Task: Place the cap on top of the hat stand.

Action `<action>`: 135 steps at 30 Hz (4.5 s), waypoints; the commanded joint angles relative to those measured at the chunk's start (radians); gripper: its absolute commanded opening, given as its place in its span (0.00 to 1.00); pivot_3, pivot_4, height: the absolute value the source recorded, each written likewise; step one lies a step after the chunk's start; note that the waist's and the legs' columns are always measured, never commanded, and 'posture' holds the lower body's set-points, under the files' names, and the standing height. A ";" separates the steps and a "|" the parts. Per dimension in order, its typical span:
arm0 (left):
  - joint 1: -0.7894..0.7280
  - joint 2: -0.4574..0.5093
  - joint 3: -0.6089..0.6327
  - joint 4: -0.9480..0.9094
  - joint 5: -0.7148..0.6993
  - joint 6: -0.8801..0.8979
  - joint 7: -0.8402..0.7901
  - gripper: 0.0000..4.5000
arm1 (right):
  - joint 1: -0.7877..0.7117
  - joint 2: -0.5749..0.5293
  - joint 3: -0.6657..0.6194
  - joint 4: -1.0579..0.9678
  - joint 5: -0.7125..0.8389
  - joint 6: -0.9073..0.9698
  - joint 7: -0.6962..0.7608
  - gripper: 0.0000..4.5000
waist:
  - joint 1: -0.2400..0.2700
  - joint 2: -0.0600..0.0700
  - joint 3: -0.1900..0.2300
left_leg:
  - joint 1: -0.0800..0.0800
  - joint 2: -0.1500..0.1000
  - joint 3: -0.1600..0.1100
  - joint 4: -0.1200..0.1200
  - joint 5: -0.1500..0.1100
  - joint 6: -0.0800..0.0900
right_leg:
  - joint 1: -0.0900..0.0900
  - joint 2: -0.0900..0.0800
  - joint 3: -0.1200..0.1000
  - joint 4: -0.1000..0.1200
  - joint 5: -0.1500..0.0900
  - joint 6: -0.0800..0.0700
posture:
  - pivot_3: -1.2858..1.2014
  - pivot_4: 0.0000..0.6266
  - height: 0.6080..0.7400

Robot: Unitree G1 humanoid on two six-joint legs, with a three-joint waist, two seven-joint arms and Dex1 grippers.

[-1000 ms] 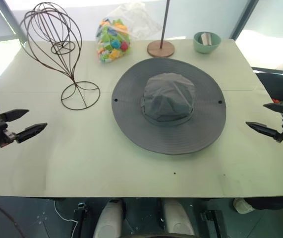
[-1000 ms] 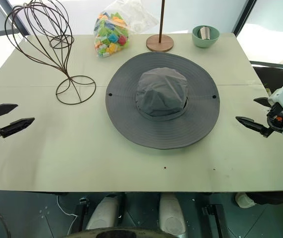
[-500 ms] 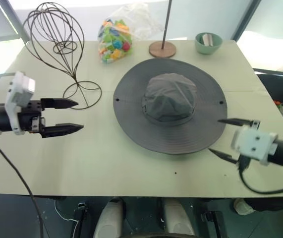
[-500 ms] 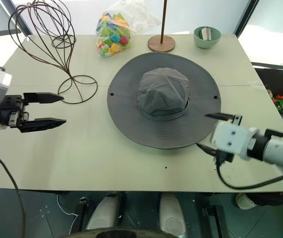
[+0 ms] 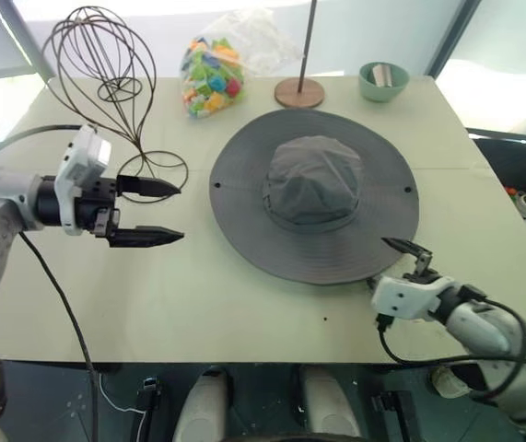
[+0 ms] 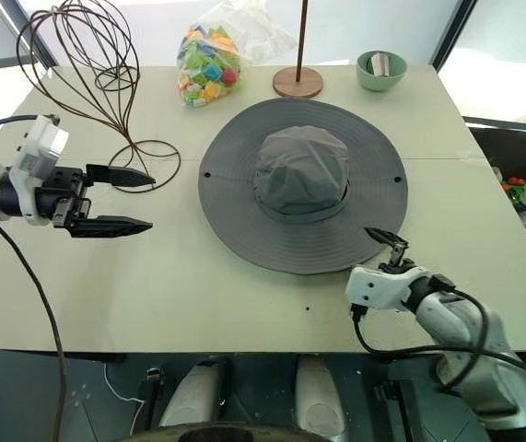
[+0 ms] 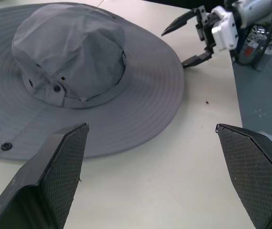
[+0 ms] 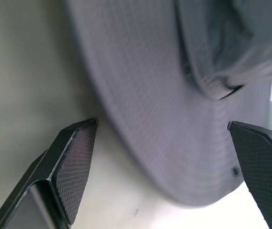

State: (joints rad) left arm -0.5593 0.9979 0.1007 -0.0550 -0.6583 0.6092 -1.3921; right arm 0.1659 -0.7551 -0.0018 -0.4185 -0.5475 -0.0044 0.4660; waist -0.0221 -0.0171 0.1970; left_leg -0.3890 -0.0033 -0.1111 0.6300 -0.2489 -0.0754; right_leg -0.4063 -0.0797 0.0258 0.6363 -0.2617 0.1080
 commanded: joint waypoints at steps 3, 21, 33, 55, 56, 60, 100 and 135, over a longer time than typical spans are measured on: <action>-0.041 -0.002 0.011 0.012 0.007 -0.008 0.002 1.00 | -0.101 0.060 0.094 0.150 -0.094 -0.038 -0.099 0.99 | -0.011 -0.003 -0.002 | 0.001 0.000 0.000 0.000 0.000 0.000 | 0.001 0.000 0.000 0.001 0.000 0.000 | 0.52 0.24 1.00; -0.056 -0.016 0.037 0.002 -0.008 0.029 0.047 1.00 | -0.260 0.101 0.170 0.334 -0.075 -0.098 -0.129 0.01 | -0.022 -0.006 -0.003 | 0.008 0.000 -0.001 0.000 0.000 0.000 | 0.003 0.000 0.000 0.011 0.000 0.000 | 0.52 0.24 1.00; -0.038 -0.008 0.167 -0.015 -0.102 0.112 0.129 1.00 | -0.436 0.128 -0.076 0.106 0.430 0.254 0.146 0.01 | -0.025 -0.003 -0.001 | 0.007 0.000 -0.001 0.000 0.000 0.000 | 0.002 0.000 0.000 0.011 0.000 0.001 | 0.52 0.24 1.00; 0.040 0.081 0.645 -0.052 -0.354 0.326 0.418 1.00 | -1.831 0.263 -0.092 1.360 0.662 0.501 0.113 0.01 | -0.030 0.000 0.002 | -0.005 0.000 0.001 -0.004 0.000 0.000 | -0.014 0.000 0.001 0.013 0.001 0.000 | 0.52 0.24 1.00; 0.054 0.080 0.658 -0.061 -0.358 0.328 0.424 1.00 | -1.854 0.265 -0.092 1.407 0.654 0.472 0.103 0.01 | -0.033 0.000 0.002 | -0.006 0.000 0.001 -0.004 0.000 0.000 | -0.015 -0.001 0.001 0.013 0.001 0.000 | 0.52 0.24 1.00; 0.082 0.078 0.691 -0.078 -0.380 0.330 0.459 1.00 | -1.918 0.289 -0.087 1.520 0.637 0.370 0.105 0.01 | -0.047 0.000 0.002 | -0.011 0.000 0.001 -0.003 0.000 -0.001 | -0.021 -0.001 0.001 0.014 0.001 0.000 | 0.52 0.24 1.00; 0.500 0.159 1.511 -0.153 -0.517 0.573 0.694 1.00 | -2.029 0.862 0.036 1.688 0.434 -0.195 -0.090 0.01 | -0.103 0.000 0.002 | -0.013 0.000 -0.001 -0.002 0.001 -0.002 | -0.027 0.000 0.002 0.023 0.000 0.000 | 0.52 0.24 1.00; 0.529 0.225 1.493 -0.037 -0.507 0.518 0.679 1.00 | -1.647 0.901 0.527 1.635 -0.107 -0.466 -0.611 0.01 | -0.105 -0.003 0.000 | -0.009 0.000 -0.001 -0.002 0.002 -0.004 | -0.026 0.000 0.002 0.028 -0.001 -0.002 | 0.52 0.24 1.00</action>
State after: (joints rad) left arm -0.0231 1.1922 1.5837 -0.0940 -1.1745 1.1498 -0.7032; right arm -1.4628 0.1444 0.5254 1.2558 -0.6523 -0.4674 -0.1249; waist -0.1268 -0.0200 0.1973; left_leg -0.3977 -0.0033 -0.1122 0.6275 -0.2467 -0.0790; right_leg -0.4323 -0.0795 0.0274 0.6646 -0.2627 0.1056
